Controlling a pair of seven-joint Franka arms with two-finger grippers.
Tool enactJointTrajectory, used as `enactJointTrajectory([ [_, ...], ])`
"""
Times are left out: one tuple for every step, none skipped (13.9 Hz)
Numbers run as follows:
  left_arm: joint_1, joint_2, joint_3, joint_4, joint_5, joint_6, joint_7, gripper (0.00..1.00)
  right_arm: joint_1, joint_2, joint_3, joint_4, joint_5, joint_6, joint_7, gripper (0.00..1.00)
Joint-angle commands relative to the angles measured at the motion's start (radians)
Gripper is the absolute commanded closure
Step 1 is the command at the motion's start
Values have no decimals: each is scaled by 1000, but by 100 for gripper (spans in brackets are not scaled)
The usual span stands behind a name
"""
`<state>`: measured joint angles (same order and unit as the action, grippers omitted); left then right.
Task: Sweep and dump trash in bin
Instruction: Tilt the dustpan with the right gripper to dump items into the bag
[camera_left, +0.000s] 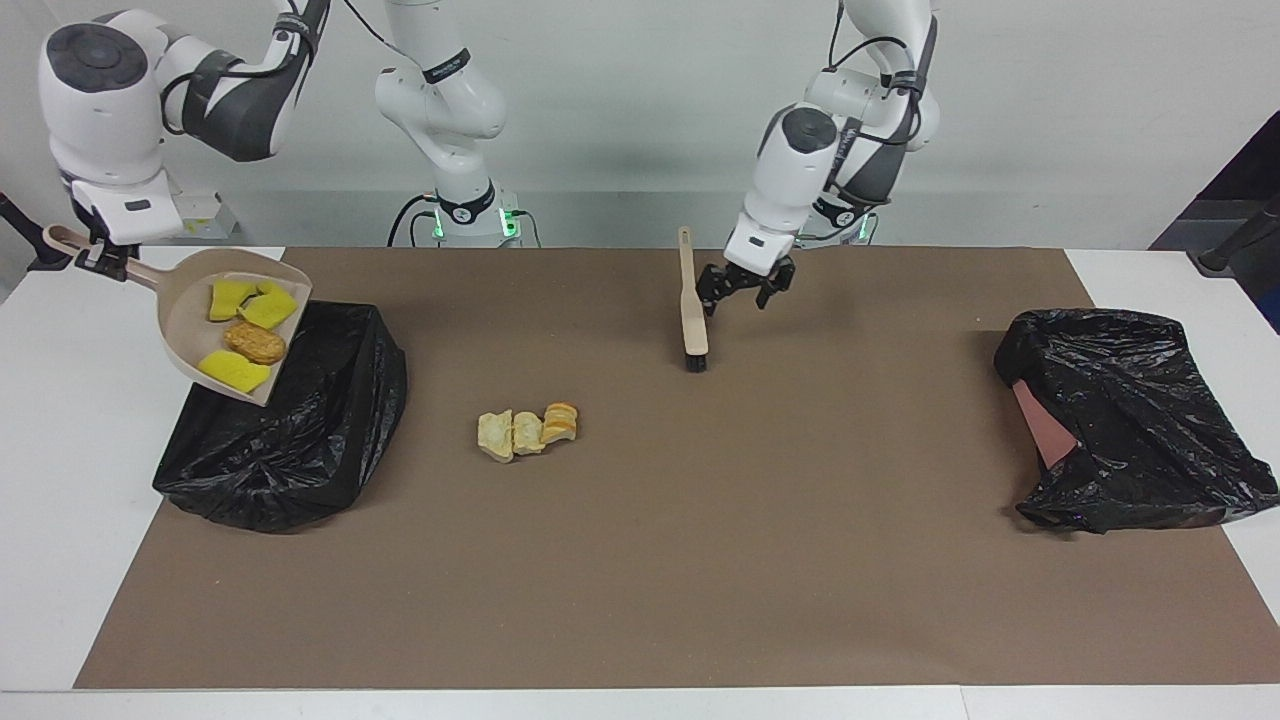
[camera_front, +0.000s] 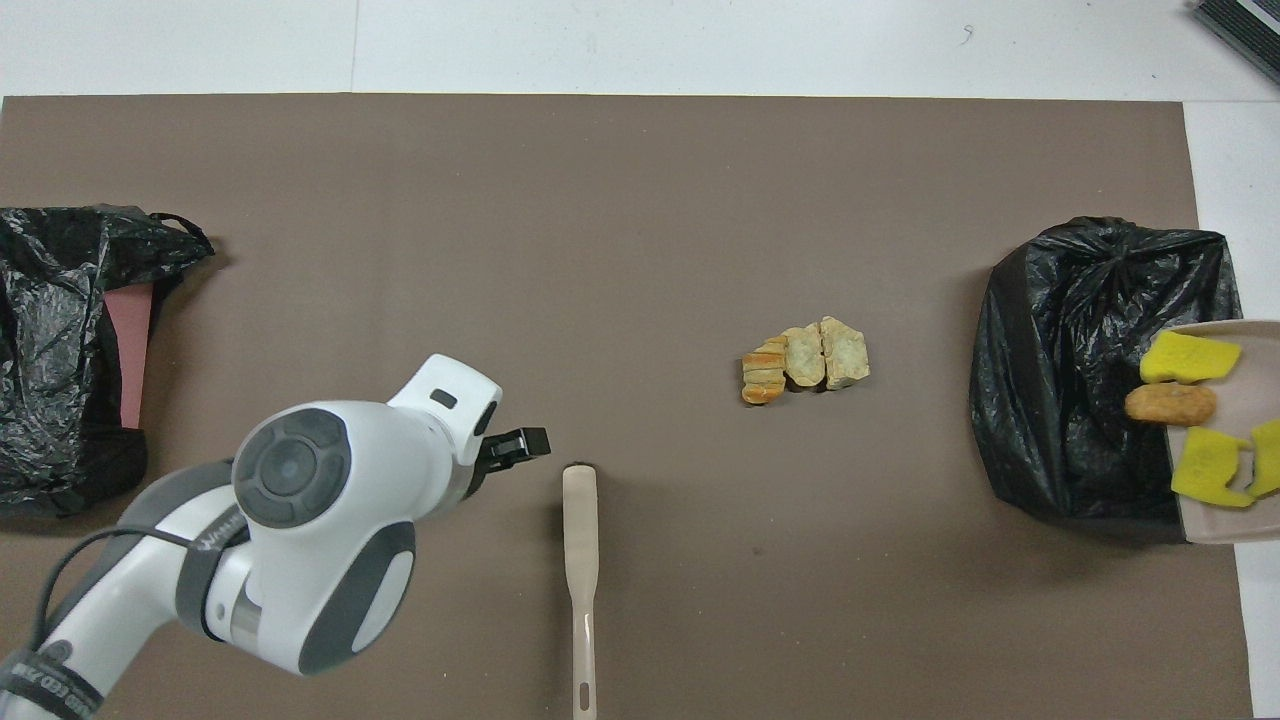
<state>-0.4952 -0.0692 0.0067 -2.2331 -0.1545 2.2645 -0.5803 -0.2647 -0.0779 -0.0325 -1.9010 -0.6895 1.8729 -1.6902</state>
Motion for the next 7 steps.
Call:
enactJointTrajectory([
  [113, 78, -10, 124, 3, -36, 167, 0, 24, -11, 3, -15, -82, 0, 32, 100],
  [151, 92, -10, 157, 3, -48, 234, 0, 24, -14, 3, -18, -100, -5, 58, 100],
  [194, 106, -10, 193, 3, -65, 303, 0, 25, -17, 3, -20, -105, -11, 73, 100],
  [231, 118, -10, 223, 9, -85, 383, 0, 36, -17, 5, -20, -126, -21, 105, 100],
  [266, 129, -10, 251, 19, -101, 455, 0, 56, -17, 5, -20, -163, -40, 139, 100],
  [295, 132, -8, 274, 29, -121, 521, 0, 61, -17, 5, -12, -179, -70, 161, 100],
  [328, 134, -8, 292, 38, -135, 578, 0, 62, -16, 6, -3, -186, -107, 182, 100],
])
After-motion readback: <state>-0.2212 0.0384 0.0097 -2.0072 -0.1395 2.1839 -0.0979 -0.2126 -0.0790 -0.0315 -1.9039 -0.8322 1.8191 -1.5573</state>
